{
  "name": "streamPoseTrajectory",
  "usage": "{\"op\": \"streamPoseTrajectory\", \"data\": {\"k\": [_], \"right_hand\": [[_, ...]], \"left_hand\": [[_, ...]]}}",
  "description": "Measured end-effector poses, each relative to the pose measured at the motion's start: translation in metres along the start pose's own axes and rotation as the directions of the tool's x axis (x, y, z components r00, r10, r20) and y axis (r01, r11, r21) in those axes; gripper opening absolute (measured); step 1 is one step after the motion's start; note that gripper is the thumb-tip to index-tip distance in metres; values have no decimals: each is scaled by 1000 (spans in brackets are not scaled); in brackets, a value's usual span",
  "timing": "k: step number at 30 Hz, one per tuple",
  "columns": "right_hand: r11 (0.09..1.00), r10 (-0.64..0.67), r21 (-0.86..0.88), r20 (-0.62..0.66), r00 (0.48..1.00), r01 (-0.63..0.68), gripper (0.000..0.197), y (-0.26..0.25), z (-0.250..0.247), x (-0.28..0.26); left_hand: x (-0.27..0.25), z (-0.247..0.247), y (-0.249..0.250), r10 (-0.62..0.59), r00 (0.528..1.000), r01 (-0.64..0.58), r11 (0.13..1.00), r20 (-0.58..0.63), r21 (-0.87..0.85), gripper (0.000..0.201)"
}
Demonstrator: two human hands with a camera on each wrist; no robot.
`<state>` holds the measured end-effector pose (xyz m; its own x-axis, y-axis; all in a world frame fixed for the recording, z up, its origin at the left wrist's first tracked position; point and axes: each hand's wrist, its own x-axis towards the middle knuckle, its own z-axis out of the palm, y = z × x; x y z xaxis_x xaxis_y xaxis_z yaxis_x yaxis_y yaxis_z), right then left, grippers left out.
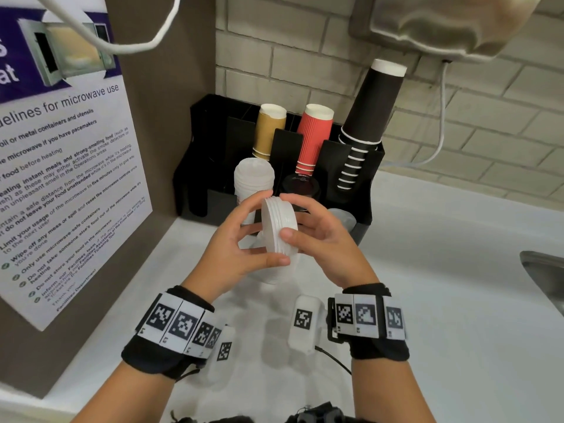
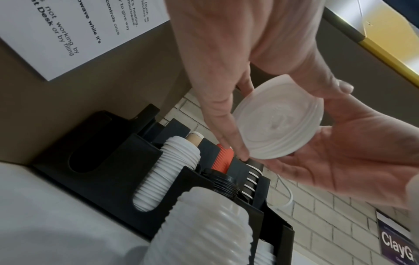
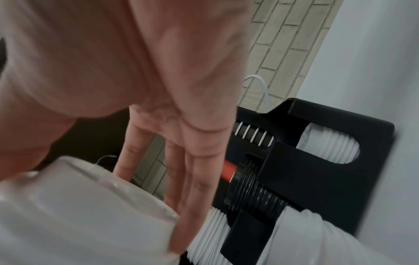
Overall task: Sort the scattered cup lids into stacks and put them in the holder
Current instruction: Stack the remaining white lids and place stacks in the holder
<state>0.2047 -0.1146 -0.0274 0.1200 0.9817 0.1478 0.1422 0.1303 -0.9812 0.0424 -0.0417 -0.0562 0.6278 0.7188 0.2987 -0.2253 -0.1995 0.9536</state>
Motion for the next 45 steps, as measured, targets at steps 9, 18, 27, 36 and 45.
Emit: {"op": "streamPoseTrajectory", "data": {"k": [9, 18, 27, 36, 45], "right_hand": [[1000, -7, -20, -22, 1000, 6, 62, 1, -3, -1], [996, -56, -75, -42, 998, 53, 57, -2, -5, 0], [814, -160, -573, -379, 911, -95, 56, -9, -114, 48], [344, 214, -908, -174, 961, -241, 65, 28, -134, 82], [131, 272, -975, -137, 953, -177, 67, 37, -129, 89]], "left_hand": [[2, 2, -3, -12, 1000, 12, 1000, 12, 3, 96], [4, 8, -11, -1, 1000, 1, 1000, 1, 16, 105], [0, -23, -9, 45, 985, -20, 989, -169, 146, 72], [-4, -35, -7, 47, 974, 1, 977, -221, 214, 49], [-5, -33, -8, 28, 971, 23, 977, -238, 212, 48]]}}
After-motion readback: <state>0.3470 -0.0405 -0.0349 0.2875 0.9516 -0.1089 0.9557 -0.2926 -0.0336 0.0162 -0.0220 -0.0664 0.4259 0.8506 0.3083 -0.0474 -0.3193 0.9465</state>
